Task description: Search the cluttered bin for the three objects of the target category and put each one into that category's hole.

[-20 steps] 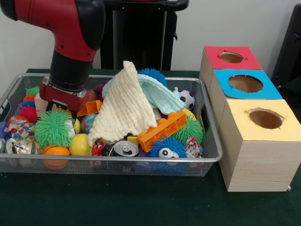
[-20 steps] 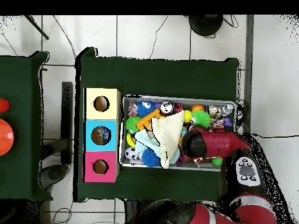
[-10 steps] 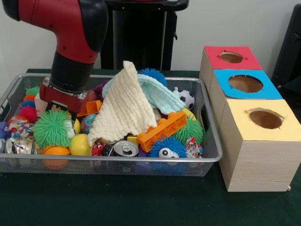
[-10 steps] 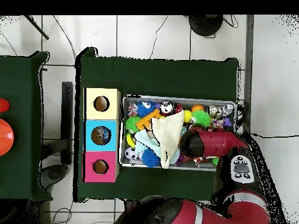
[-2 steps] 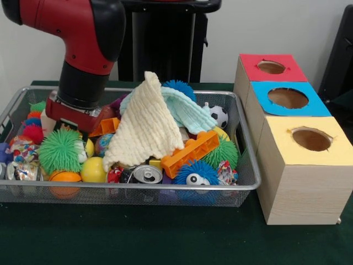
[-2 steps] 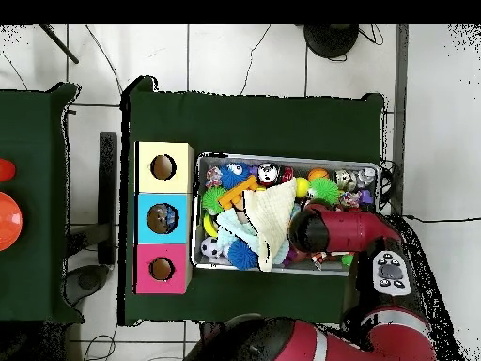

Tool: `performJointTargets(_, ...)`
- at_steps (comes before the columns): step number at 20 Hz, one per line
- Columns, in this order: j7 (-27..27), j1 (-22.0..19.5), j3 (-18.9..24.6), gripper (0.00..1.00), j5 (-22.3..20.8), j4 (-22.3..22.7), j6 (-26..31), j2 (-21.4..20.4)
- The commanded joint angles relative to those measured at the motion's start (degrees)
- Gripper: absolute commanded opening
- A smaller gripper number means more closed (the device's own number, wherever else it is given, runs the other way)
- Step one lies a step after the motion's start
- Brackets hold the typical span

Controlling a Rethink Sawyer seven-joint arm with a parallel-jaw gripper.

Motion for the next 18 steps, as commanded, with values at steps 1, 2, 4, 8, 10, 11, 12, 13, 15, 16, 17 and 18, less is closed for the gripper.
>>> performJointTargets(1,9.17,-0.27,2.63,0.0,3.42,0.79,-1.32,7.14)
performJointTargets(2,8.65,-1.22,3.77,0.0,3.61,1.09,-1.53,7.26)
performJointTargets(4,6.84,-2.12,5.3,0.0,3.64,1.73,-0.41,6.44)
performJointTargets(8,6.2,-1.87,5.52,0.0,4.22,1.76,0.72,6.06)
performJointTargets(10,5.96,-1.77,5.54,0.0,4.55,1.87,1.24,5.94)
performJointTargets(11,5.95,-1.59,5.36,0.0,4.74,1.94,1.53,5.86)
performJointTargets(12,5.94,-1.4,5.18,0.0,4.93,2.02,1.83,5.78)
performJointTargets(13,5.52,-1.41,5.25,0.0,4.95,2.0,2.22,5.66)
performJointTargets(15,4.8,-1.33,5.32,0.0,5.0,1.86,3.1,5.37)
performJointTargets(16,4.48,-1.25,5.32,0.0,5.04,1.73,3.58,5.2)
performJointTargets(17,4.29,-1.14,5.29,0.0,5.19,1.74,4.17,4.91)
performJointTargets(18,4.09,-1.03,5.26,0.0,5.35,1.75,4.75,4.61)
